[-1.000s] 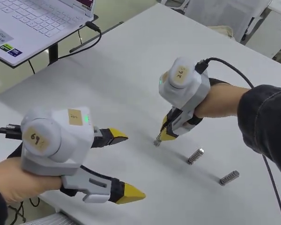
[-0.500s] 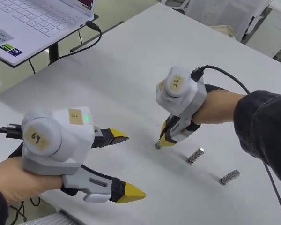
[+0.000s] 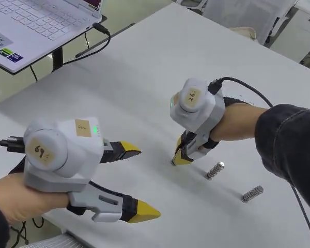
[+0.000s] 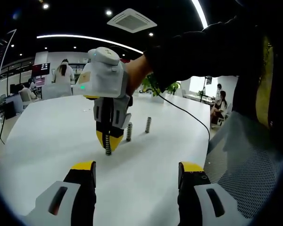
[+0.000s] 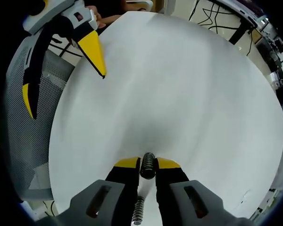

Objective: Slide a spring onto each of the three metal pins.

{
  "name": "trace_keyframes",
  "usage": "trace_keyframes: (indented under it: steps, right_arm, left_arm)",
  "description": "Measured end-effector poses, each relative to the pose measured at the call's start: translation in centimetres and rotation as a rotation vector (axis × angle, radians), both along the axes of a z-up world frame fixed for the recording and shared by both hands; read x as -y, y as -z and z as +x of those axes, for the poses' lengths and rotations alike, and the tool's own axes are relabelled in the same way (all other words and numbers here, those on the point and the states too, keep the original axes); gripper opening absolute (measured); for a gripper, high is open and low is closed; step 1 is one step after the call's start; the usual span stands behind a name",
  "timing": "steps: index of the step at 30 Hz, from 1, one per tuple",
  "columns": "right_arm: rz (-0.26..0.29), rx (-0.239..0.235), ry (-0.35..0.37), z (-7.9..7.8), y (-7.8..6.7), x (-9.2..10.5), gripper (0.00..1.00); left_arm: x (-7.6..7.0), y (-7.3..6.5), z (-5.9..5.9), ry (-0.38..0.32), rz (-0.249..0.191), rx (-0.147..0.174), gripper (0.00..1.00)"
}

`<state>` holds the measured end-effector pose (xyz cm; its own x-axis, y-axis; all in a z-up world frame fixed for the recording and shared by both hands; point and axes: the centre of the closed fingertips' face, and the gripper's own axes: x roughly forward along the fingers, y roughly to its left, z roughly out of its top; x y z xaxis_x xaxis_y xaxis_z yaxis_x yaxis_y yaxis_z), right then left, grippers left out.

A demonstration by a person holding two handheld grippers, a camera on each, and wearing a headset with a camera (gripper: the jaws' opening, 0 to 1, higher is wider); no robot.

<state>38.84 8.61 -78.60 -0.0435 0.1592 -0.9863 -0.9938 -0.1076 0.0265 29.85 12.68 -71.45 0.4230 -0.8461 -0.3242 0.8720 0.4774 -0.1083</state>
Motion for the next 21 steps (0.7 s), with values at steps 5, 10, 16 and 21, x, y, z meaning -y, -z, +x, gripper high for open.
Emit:
trace_keyframes:
  steps: [5,10,16,21]
  right_arm:
    - [0.007,-0.001,0.004,-0.06,-0.02,-0.10,0.14]
    - [0.013,0.001,0.012,0.03,-0.06,-0.12,0.17]
    - [0.027,0.003,0.032,0.25,-0.41,0.18,0.22]
    - [0.042,0.005,0.053,0.09,-0.92,0.83,0.26]
  left_arm:
    - [0.00,0.09,0.00,0.000,0.002,-0.003,0.67]
    - [0.05,0.06,0.08,0.000,0.001,-0.003,0.67]
    - [0.10,0.06,0.18,0.004,0.007,-0.002,0.67]
    - [0.30,-0.03,0.28,0.009,0.011,-0.002,0.68]
